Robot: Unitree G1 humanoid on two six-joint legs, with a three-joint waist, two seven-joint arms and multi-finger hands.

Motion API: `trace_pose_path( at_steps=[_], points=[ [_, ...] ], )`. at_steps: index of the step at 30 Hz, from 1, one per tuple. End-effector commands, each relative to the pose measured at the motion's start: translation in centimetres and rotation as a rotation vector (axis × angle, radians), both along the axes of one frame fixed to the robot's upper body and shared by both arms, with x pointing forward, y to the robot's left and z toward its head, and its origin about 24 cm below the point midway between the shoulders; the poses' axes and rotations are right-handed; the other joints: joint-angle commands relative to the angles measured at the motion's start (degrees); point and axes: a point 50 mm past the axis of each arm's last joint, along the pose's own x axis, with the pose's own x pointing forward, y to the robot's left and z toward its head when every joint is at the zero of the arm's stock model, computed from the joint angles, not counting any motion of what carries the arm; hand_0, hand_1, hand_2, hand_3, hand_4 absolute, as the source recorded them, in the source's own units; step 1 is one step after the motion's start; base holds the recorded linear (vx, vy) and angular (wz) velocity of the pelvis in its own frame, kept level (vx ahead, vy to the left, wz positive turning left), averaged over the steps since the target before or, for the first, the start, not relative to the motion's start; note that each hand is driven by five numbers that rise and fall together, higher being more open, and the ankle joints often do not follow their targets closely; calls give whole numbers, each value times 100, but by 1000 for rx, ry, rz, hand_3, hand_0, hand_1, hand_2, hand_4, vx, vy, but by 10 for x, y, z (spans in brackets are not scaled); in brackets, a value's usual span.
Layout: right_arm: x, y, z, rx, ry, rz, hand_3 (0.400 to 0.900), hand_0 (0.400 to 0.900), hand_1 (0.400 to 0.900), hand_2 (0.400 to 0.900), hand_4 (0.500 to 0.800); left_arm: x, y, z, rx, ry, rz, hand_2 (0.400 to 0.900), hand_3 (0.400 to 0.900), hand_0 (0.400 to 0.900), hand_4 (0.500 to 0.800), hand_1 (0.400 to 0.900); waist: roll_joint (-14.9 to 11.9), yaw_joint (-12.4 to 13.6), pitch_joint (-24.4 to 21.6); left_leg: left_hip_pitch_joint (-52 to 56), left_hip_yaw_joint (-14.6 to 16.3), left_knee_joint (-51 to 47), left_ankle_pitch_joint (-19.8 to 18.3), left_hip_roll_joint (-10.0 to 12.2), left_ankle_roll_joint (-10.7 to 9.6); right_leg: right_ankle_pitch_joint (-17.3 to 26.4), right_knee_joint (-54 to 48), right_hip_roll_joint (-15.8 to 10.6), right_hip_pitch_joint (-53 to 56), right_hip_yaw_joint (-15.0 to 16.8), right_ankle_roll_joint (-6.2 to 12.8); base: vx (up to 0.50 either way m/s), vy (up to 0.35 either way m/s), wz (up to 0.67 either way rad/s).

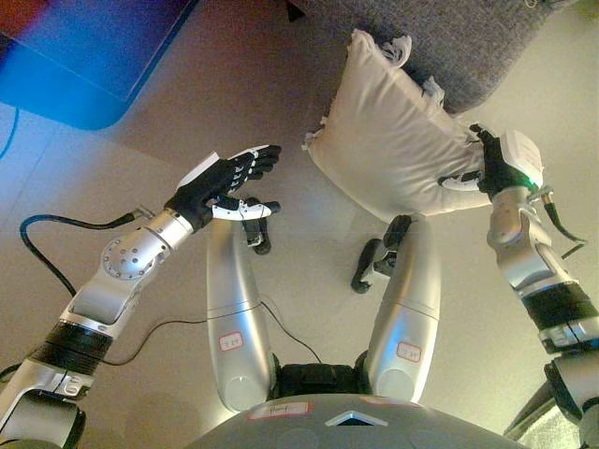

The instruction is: Pick up the pillow and put it on the sofa.

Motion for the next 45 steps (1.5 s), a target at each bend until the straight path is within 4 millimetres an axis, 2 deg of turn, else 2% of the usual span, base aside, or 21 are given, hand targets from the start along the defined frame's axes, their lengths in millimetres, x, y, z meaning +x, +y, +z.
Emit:
trace_pose_path(
  at_steps=[1,8,9,10,17,23,26,31,35,39,42,45],
  points=[
    [12,-22,48,-124,-120,-54,900,900,900,900,800,3,-15,37,-57,-148,-111,900,900,900,800,900,63,119,-205,682,-16,789,-1436,146,62,712,-143,-12,-267,-120,187,0,0,6],
    [22,-31,52,-87,-75,-99,900,900,900,900,800,4,-17,38,-55,-139,-131,900,900,900,800,900,136,230,-172,629,-84,969,-1491,132,73,732,-45,-109,-330,-44,147,-2,12,7],
    [24,-32,54,-83,-79,-98,765,765,765,765,719,4,-17,38,-55,-140,-135,900,900,900,800,900,149,242,-162,631,-85,973,-1493,124,77,738,-47,-120,-329,-38,139,-5,25,6],
    [25,-31,54,-79,-70,-97,400,400,400,400,500,4,-17,38,-54,-139,-139,900,900,900,800,900,156,250,-157,636,-85,978,-1499,114,77,740,-48,-124,-327,-36,138,-7,32,6],
    [28,-28,58,-45,-76,-80,400,400,400,400,500,5,-17,40,-57,-141,-147,900,900,900,800,900,178,265,-149,754,-42,847,-1470,88,110,842,-250,-167,-214,-41,118,7,34,3],
    [21,-28,51,-40,-100,-73,400,400,400,400,500,-2,-17,34,-65,-124,-143,900,900,900,800,900,160,235,-157,993,-37,726,-1424,149,129,931,-439,-178,28,-29,103,49,39,-2],
    [17,-24,45,-36,-123,-52,400,400,400,400,500,-4,-16,30,-68,-113,-135,900,900,900,800,900,149,212,-167,1131,-17,643,-1399,190,145,971,-548,-185,175,-33,94,58,23,-4],
    [15,-9,50,-37,-239,4,400,400,400,400,500,-4,-13,26,-90,-104,-95,900,900,900,800,900,145,148,-178,1390,74,332,-1303,236,124,1088,-890,-104,438,-72,136,26,22,-5],
    [12,16,63,-73,-391,97,400,400,400,400,500,3,-7,20,-194,-84,53,900,900,900,800,900,148,57,-187,1692,249,-370,-1056,211,82,1388,-1686,117,752,-163,232,-57,55,-14],
    [1,36,73,-104,-522,180,400,400,400,400,500,6,-4,9,-293,-51,167,900,900,900,800,900,125,-25,-245,2160,330,-1391,-696,142,3,1770,-2663,266,1172,-155,262,-30,59,-12],
    [-9,44,78,-128,-583,225,400,400,400,400,500,3,-4,3,-317,-44,192,900,900,900,800,900,99,-57,-331,2546,354,-2131,-436,77,-18,2046,-3322,324,1530,-137,265,31,52,-8],
    [-20,43,79,-149,-628,250,400,400,400,400,500,0,-3,-5,-327,-2,210,900,900,900,800,900,50,-67,-513,3147,436,-3073,-154,30,-4,2285,-4176,360,2140,-210,264,79,44,-3]
  ],
)
